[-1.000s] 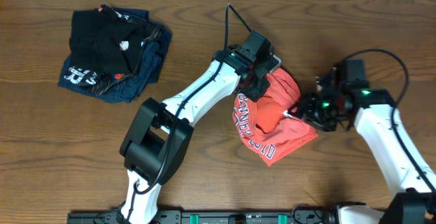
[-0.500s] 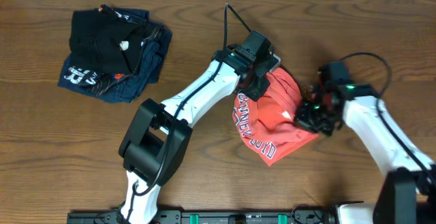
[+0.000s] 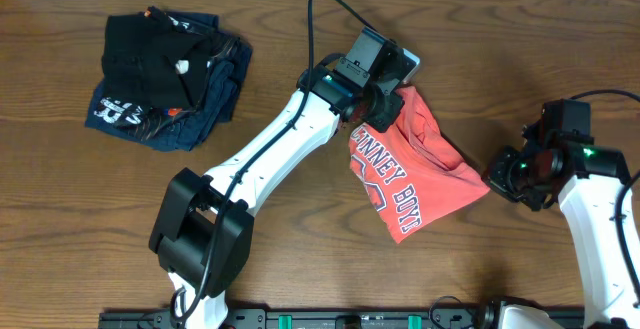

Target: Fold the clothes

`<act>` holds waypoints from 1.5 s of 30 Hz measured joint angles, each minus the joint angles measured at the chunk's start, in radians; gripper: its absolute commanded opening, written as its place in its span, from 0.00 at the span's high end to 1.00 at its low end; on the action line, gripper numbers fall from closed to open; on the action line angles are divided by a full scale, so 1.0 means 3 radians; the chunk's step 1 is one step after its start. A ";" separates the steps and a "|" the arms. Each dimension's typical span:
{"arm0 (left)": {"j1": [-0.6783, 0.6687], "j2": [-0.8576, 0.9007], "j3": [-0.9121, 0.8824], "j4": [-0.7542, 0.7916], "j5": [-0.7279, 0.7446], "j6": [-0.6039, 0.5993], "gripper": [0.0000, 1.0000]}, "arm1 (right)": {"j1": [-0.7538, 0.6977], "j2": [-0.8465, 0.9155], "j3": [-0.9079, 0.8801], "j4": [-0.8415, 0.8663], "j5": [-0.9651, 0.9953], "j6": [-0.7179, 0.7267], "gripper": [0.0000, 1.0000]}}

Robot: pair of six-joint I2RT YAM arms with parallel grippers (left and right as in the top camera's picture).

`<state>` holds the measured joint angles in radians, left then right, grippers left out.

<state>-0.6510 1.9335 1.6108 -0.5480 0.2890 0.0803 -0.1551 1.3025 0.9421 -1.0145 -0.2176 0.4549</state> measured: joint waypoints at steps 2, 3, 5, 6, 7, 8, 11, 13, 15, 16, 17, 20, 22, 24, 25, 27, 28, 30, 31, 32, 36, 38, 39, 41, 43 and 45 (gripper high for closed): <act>-0.0004 0.0008 0.0000 0.0047 0.0000 -0.0008 0.48 | 0.0000 0.0050 0.0000 -0.0028 0.0080 0.0000 0.99; -0.0008 0.0019 0.0000 0.0067 0.0004 -0.0017 0.45 | 0.0000 0.0078 0.0000 -0.0042 0.0130 -0.0001 0.99; -0.0020 0.0052 0.0000 0.0099 0.0001 -0.0020 0.41 | 0.0000 0.0117 0.0000 -0.0060 0.0202 -0.0001 0.99; -0.0027 0.0071 0.0000 0.0098 0.0000 -0.0028 0.39 | 0.0000 0.0132 0.0000 -0.0061 0.0240 -0.0001 0.98; -0.0037 0.0090 0.0000 0.0093 0.0001 -0.0025 0.39 | 0.0000 0.0144 0.0000 -0.0058 0.0271 -0.0001 0.94; -0.0042 0.0109 0.0000 0.0080 0.0001 -0.0028 0.38 | 0.0000 0.0150 0.0000 -0.0046 0.0299 0.0000 0.83; -0.0050 0.0127 0.0000 -0.0058 0.0000 -0.0029 0.35 | 0.0000 0.0153 0.0000 0.0039 0.0364 -0.0048 0.71; -0.0041 0.0127 0.0000 -0.0202 -0.0001 -0.0031 0.34 | 0.0000 0.0153 0.0000 0.0135 0.0350 -0.0085 0.66; -0.0020 0.0127 0.0000 -0.0392 -0.0001 -0.0031 0.34 | 0.0000 0.0153 0.0000 0.0289 0.0266 -0.0175 0.65; -0.0009 0.0127 0.0000 -0.0482 -0.0001 -0.0031 0.34 | 0.0000 0.0153 0.0001 0.0384 0.0195 -0.0238 0.65; 0.0005 0.0127 0.0000 -0.0582 -0.0001 -0.0029 0.34 | 0.0000 0.0153 0.0001 0.0476 0.0097 -0.0326 0.65; 0.0029 0.0127 0.0000 -0.0899 -0.0003 -0.0031 0.32 | -0.0006 0.0153 0.0005 0.0738 -0.0343 -0.0631 0.54; 0.0032 0.0127 -0.0001 -0.1109 -0.0003 -0.0024 0.26 | 0.0006 0.0155 0.0005 0.0802 -0.0594 -0.0787 0.46; 0.0032 0.0127 -0.0001 -0.1235 -0.0003 -0.0036 0.24 | 0.0057 0.0183 0.0006 0.0828 -0.0721 -0.0896 0.42; 0.0032 0.0127 -0.0001 -0.1279 -0.0001 -0.0039 0.22 | 0.0120 0.0234 0.0006 0.0839 -0.0755 -0.0955 0.41; 0.0032 0.0127 -0.0001 -0.1293 0.0000 -0.0050 0.22 | 0.0217 0.0336 0.0005 0.0860 -0.0759 -0.0999 0.45; 0.0032 0.0127 -0.0001 -0.1294 -0.0001 -0.0046 0.21 | 0.0264 0.0403 0.0005 0.0870 -0.0746 -0.1017 0.49; 0.0032 0.0127 -0.0001 -0.1306 -0.0001 -0.0045 0.21 | 0.0366 0.0581 0.0005 0.0914 -0.0692 -0.1066 0.57; 0.0032 0.0127 -0.0001 -0.1314 -0.0001 -0.0046 0.20 | 0.0402 0.0655 0.0005 0.0935 -0.0670 -0.1069 0.62; 0.0032 0.0127 -0.0001 -0.1321 -0.0001 -0.0046 0.20 | 0.0427 0.0740 0.0004 0.0960 -0.0655 -0.1087 0.66; 0.0062 0.0127 -0.0001 -0.1354 -0.0033 -0.0045 0.19 | 0.0462 0.0882 0.0004 0.1020 -0.0614 -0.1134 0.99; 0.0093 0.0127 -0.0001 -0.1376 -0.0062 -0.0045 0.18 | 0.0460 0.0885 0.0004 0.1001 -0.0603 -0.1142 0.99; 0.0111 0.0127 -0.0001 -0.1383 -0.0080 -0.0046 0.17 | 0.0459 0.0879 0.0005 0.0965 -0.0585 -0.1151 0.99; 0.0135 0.0127 -0.0001 -0.1389 -0.0100 -0.0045 0.16 | 0.0446 0.0844 0.0005 0.0851 -0.0530 -0.1153 0.99; 0.0150 0.0127 -0.0001 -0.1392 -0.0113 -0.0046 0.16 | 0.0407 0.0750 0.0009 0.0715 -0.0455 -0.1152 0.99; 0.0154 0.0127 -0.0001 -0.1390 -0.0116 -0.0046 0.15 | 0.0329 0.0573 0.0028 0.0595 -0.0361 -0.1153 0.99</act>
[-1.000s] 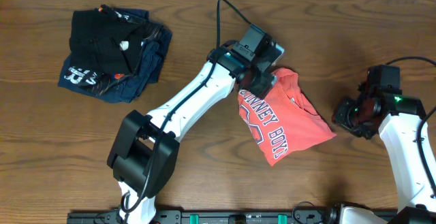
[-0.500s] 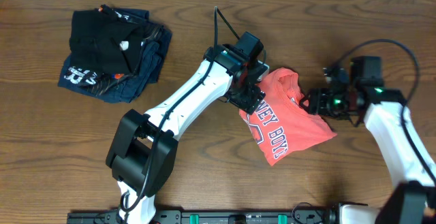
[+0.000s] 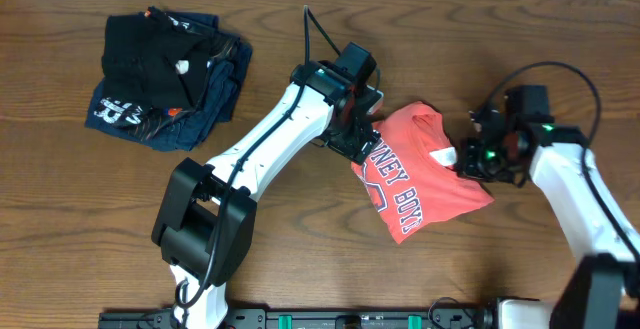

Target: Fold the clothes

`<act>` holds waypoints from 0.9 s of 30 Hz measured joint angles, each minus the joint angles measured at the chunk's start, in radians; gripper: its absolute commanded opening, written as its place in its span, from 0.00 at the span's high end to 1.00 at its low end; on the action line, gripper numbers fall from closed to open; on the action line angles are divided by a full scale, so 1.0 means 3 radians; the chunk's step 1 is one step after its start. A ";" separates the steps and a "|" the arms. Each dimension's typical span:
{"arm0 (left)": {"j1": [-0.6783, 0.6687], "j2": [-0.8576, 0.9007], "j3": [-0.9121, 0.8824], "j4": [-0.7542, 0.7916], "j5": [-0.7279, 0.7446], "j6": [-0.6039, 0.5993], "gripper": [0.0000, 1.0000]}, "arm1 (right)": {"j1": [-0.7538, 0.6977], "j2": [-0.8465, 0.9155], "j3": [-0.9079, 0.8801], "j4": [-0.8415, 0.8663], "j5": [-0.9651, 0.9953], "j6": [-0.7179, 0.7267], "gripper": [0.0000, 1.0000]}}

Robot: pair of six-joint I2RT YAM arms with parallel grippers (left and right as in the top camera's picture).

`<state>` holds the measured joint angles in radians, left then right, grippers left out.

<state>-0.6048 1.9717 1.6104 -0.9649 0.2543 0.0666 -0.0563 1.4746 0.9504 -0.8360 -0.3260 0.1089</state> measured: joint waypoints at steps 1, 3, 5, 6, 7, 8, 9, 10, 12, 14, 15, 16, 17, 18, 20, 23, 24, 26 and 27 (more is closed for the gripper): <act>0.0000 0.0000 0.0000 0.0004 0.0001 0.0000 0.15 | -0.0028 -0.0074 0.0010 -0.0034 0.0042 0.0000 0.99; 0.0000 0.0000 0.0000 0.0013 0.0001 0.0000 0.15 | -0.0106 -0.0275 0.0036 -0.0120 0.0151 0.0000 0.99; 0.0000 0.0000 0.0000 0.0014 0.0001 0.0001 0.14 | -0.0154 -0.0416 0.0065 -0.0198 0.0292 0.0010 0.99; 0.0000 0.0000 0.0000 0.0013 0.0000 0.0000 0.15 | -0.0168 -0.0448 0.0074 -0.0234 0.0369 0.0032 0.98; 0.0000 0.0000 0.0000 0.0013 0.0001 0.0000 0.15 | -0.0174 -0.0459 0.0079 -0.0271 0.0456 0.0062 0.86; 0.0000 0.0000 0.0000 0.0013 0.0001 0.0000 0.14 | -0.0177 -0.0459 0.0079 -0.0306 0.0553 0.0136 0.66; 0.0000 0.0000 0.0000 0.0013 0.0001 0.0000 0.14 | -0.0179 -0.0450 0.0079 -0.0336 0.0645 0.0192 0.50; 0.0000 0.0000 0.0000 0.0013 0.0001 0.0000 0.14 | -0.0182 -0.0444 0.0079 -0.0359 0.0734 0.0229 0.49; 0.0000 0.0000 0.0000 0.0014 0.0000 0.0000 0.12 | -0.0189 -0.0444 0.0079 -0.0378 0.0828 0.0285 0.50; 0.0000 0.0000 0.0000 0.0014 0.0001 0.0001 0.10 | -0.0192 -0.0444 0.0079 -0.0392 0.0838 0.0313 0.52; 0.0000 0.0000 0.0000 0.0018 0.0000 0.0001 0.10 | -0.0192 -0.0444 0.0079 -0.0390 0.0819 0.0309 0.52; 0.0000 0.0000 -0.0006 0.0041 0.0000 -0.0004 0.09 | -0.0192 -0.0444 0.0079 -0.0383 0.0752 0.0278 0.52; 0.0000 0.0000 -0.0027 0.0107 0.0001 -0.0003 0.08 | -0.0193 -0.0444 0.0079 -0.0362 0.0628 0.0209 0.52; 0.0000 0.0000 -0.0048 0.0167 0.0000 -0.0003 0.07 | -0.0192 -0.0444 0.0079 -0.0345 0.0539 0.0160 0.51; 0.0000 0.0000 -0.0145 0.0383 0.0001 -0.0008 0.07 | -0.0191 -0.0444 0.0079 -0.0292 0.0336 0.0050 0.48; 0.0000 0.0003 -0.0327 0.0809 0.0031 0.0006 0.07 | -0.0155 -0.0444 0.0034 -0.0106 0.0164 -0.0050 0.47; 0.0000 0.0005 -0.0379 0.0930 0.0074 0.0029 0.07 | -0.0135 -0.0444 -0.0001 -0.0037 0.0130 -0.0057 0.47; 0.0000 0.0014 -0.0463 0.1176 0.0220 0.0075 0.08 | -0.0095 -0.0439 -0.0126 0.0107 0.0102 -0.0072 0.68; 0.0000 0.0020 -0.0505 0.1308 0.0319 0.0116 0.09 | -0.0079 -0.0423 -0.0210 0.0150 0.0103 -0.0036 0.81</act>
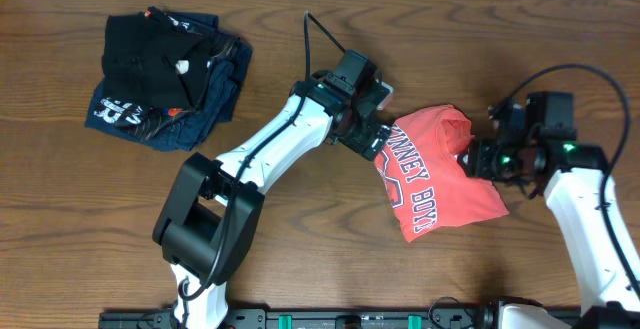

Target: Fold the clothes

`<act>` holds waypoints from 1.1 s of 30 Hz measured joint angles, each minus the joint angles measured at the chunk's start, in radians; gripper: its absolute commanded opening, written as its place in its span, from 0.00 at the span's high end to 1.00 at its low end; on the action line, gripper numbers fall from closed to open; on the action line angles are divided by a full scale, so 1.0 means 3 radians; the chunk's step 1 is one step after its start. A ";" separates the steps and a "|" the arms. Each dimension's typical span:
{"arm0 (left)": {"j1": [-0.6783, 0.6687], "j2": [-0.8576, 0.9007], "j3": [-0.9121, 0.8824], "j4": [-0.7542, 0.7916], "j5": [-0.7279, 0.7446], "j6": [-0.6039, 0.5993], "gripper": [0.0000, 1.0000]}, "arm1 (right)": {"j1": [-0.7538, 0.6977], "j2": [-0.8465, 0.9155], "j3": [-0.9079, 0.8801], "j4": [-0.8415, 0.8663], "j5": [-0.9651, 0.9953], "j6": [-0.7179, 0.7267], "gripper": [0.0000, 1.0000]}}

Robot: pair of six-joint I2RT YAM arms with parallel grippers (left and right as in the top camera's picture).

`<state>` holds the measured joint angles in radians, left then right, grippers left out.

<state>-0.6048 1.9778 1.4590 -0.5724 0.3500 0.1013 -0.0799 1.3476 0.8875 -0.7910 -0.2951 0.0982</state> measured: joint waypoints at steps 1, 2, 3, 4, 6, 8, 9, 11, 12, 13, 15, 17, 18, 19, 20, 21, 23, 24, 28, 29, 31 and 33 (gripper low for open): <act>0.0000 0.0009 -0.0025 0.0107 0.0090 0.0023 0.15 | 0.0004 0.0022 -0.0079 0.0027 0.0018 0.0028 0.86; -0.0001 0.0020 -0.0039 0.0182 0.0164 0.0036 0.25 | 0.0003 0.0053 -0.0177 0.0062 0.0052 0.0083 0.92; -0.0003 0.0041 -0.0043 0.0258 0.0235 0.0050 0.34 | 0.0003 0.0086 -0.0281 0.0111 0.0088 0.0154 0.95; -0.0004 0.0062 -0.0043 0.0328 0.0290 0.0076 0.41 | 0.0003 0.0121 -0.0367 0.0150 0.0108 0.0200 0.97; -0.0003 0.0095 -0.0043 0.0403 0.0375 0.0098 0.52 | 0.0003 0.0174 -0.0542 0.0281 0.0144 0.0313 0.99; -0.0003 0.0120 -0.0043 0.0443 0.0421 0.0121 0.58 | 0.0003 0.0188 -0.0674 0.0411 0.0229 0.0458 0.99; -0.0003 0.0127 -0.0043 0.0454 0.0455 0.0136 0.58 | 0.0003 0.0191 -0.0736 0.0488 0.0287 0.0548 0.99; -0.0003 0.0145 -0.0043 0.0469 0.0537 0.0178 0.57 | 0.0003 0.0191 -0.0824 0.0615 0.0402 0.0713 0.98; -0.0003 0.0156 -0.0043 0.0484 0.0585 0.0189 0.57 | 0.0003 0.0191 -0.0860 0.0668 0.0453 0.0785 0.98; -0.0003 0.0173 -0.0043 0.0504 0.0631 0.0197 0.57 | 0.0003 0.0191 -0.0881 0.0701 0.0478 0.0841 0.99; -0.0003 0.0216 -0.0043 0.0543 0.0698 0.0205 0.57 | 0.0004 0.0186 -0.0896 0.0730 0.0507 0.0924 0.98; -0.0003 0.0270 -0.0043 0.0556 0.0772 0.0211 0.57 | 0.0004 0.0184 -0.0896 0.0738 0.0537 0.0977 0.98; -0.0003 0.0312 -0.0043 0.0566 0.0857 0.0214 0.57 | 0.0004 0.0184 -0.0896 0.0740 0.0544 0.0994 0.98; -0.0003 0.0341 -0.0045 0.0576 0.0932 0.0215 0.58 | 0.0004 0.0184 -0.0896 0.0741 0.0552 0.1012 0.98; -0.0003 0.0366 -0.0045 0.0585 0.1011 0.0215 0.70 | 0.0004 0.0184 -0.0896 0.0744 0.0563 0.1024 0.98; -0.0003 0.0384 -0.0045 0.0590 0.1078 0.0202 0.81 | 0.0004 0.0183 -0.0896 0.0745 0.0576 0.1035 0.97; -0.0003 0.0397 -0.0046 0.0600 0.1146 0.0220 0.94 | 0.0004 0.0183 -0.0896 0.0748 0.0587 0.1048 0.96; -0.0003 0.0397 -0.0046 0.0601 0.1151 0.0244 0.94 | 0.0004 0.0183 -0.0896 0.0749 0.0590 0.1052 0.96; 0.0031 0.0397 -0.0046 0.0586 0.1061 0.0253 0.94 | 0.0004 0.0183 -0.0898 0.0753 0.0598 0.1055 0.96; 0.0056 0.0397 -0.0046 0.0573 0.1020 0.0243 0.94 | 0.0004 0.0183 -0.0898 0.0753 0.0598 0.1055 0.96; 0.0145 0.0397 -0.0046 0.0546 0.0963 0.0201 0.94 | 0.0004 0.0183 -0.0898 0.0757 0.0598 0.1062 0.95; 0.0254 0.0397 -0.0046 0.0502 0.0956 0.0177 0.94 | 0.0004 0.0183 -0.0898 0.0771 0.0582 0.1066 0.95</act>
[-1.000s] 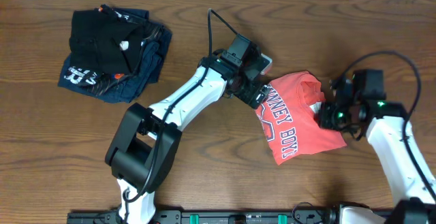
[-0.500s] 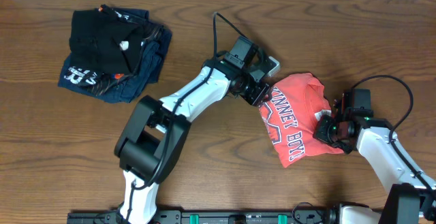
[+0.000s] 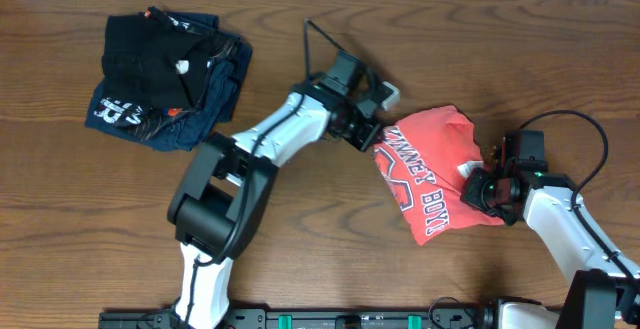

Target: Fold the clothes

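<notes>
An orange-red T-shirt (image 3: 432, 164) with white lettering lies crumpled on the wooden table, right of centre. My left gripper (image 3: 377, 131) sits at the shirt's upper left edge and looks shut on the cloth there. At the lower right edge, my right gripper (image 3: 478, 189) is low against the fabric and appears shut on the hem. From overhead both sets of fingertips are largely hidden under the wrists.
A pile of dark clothes (image 3: 165, 69), black on top of navy, lies at the far left of the table (image 3: 320, 259). The left arm stretches diagonally across the middle. A black rail runs along the front edge.
The right gripper has moved down and slightly left along the shirt's right edge. The left gripper has barely shifted. The shirt has turned a little and its lower part lies further toward the front.
At first the left gripper held the shirt bunched and raised by its top, with the right gripper apart at the far right. Then the shirt lay flatter with the right gripper at its right edge. After that it lay further right, and now both grippers are on opposite edges.
</notes>
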`<act>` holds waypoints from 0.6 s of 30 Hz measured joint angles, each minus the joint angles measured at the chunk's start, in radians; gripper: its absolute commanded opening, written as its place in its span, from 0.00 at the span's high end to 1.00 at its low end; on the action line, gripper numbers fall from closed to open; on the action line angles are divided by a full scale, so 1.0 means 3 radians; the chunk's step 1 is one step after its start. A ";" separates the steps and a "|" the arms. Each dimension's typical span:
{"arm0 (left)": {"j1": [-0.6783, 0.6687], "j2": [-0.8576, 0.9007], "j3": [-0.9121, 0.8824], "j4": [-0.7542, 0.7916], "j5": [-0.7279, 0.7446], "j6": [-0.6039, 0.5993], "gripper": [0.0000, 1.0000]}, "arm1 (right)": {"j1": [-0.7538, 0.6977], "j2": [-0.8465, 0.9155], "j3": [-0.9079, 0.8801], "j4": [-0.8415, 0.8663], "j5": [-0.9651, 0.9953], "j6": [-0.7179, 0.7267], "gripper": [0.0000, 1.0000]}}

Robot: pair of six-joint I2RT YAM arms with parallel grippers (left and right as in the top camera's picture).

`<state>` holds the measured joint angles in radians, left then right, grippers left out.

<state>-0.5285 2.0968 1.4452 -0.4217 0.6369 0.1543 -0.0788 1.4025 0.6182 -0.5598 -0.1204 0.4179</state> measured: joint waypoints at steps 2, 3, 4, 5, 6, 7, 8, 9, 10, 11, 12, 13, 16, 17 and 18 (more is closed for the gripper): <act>0.0125 -0.0003 0.0000 -0.0015 0.0028 -0.0038 0.94 | 0.0014 0.0000 0.0001 0.0033 -0.0043 0.0000 0.95; 0.0181 -0.0006 0.0000 -0.0017 0.0017 -0.0070 0.94 | 0.0031 0.0000 0.0001 0.0038 -0.0046 0.0000 0.95; 0.0254 -0.0010 0.0000 -0.0019 0.0038 -0.0095 0.91 | 0.0032 0.0000 0.0001 0.0038 -0.0066 0.0000 0.95; 0.0322 -0.0015 0.0000 -0.0034 0.0051 -0.0109 0.83 | 0.0037 0.0000 0.0001 0.0050 -0.0088 0.0000 0.92; 0.0385 -0.0027 0.0000 -0.0046 -0.0001 -0.0130 0.72 | 0.0043 0.0000 0.0003 0.0037 -0.0051 -0.0001 0.88; 0.0460 -0.0037 0.0000 -0.0061 -0.0014 -0.0149 0.67 | 0.0038 0.0000 0.0001 0.0023 -0.0028 0.0014 0.82; 0.0554 -0.0052 0.0000 -0.0098 -0.0050 -0.0163 0.65 | 0.0036 -0.0005 0.0001 0.0017 -0.0019 0.0009 0.76; 0.0618 -0.0061 0.0000 -0.0137 -0.0070 -0.0174 0.60 | 0.0037 -0.0011 0.0001 0.0017 -0.0009 0.0023 0.74; 0.0674 -0.0071 0.0000 -0.0174 -0.0086 -0.0177 0.52 | 0.0041 -0.0017 0.0003 0.0014 -0.0008 0.0023 0.73; 0.0715 -0.0076 0.0000 -0.0214 -0.0112 -0.0187 0.48 | 0.0039 -0.0022 0.0003 0.0010 -0.0009 0.0023 0.71; 0.0727 -0.0076 0.0000 -0.0261 -0.0121 -0.0211 0.46 | 0.0039 -0.0023 0.0003 0.0009 -0.0005 0.0029 0.70; 0.0722 -0.0078 0.0000 -0.0322 -0.0126 -0.0252 0.43 | 0.0039 -0.0024 0.0003 0.0006 -0.0013 0.0025 0.72; 0.0641 -0.0078 0.0000 -0.0530 -0.0043 -0.0333 0.37 | 0.0038 -0.0029 0.0008 -0.0003 -0.0094 -0.0056 0.73; 0.0609 -0.0078 0.0000 -0.0600 0.0001 -0.0343 0.34 | 0.0034 -0.0031 0.0011 -0.0023 -0.0164 -0.0116 0.73; 0.0568 -0.0078 0.0000 -0.0683 0.0067 -0.0356 0.30 | 0.0029 -0.0038 0.0017 -0.0061 -0.0251 -0.0172 0.74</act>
<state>-0.3580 2.0735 1.4452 -0.6266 0.6571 0.0475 -0.0700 1.3911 0.6231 -0.5781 -0.1955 0.3664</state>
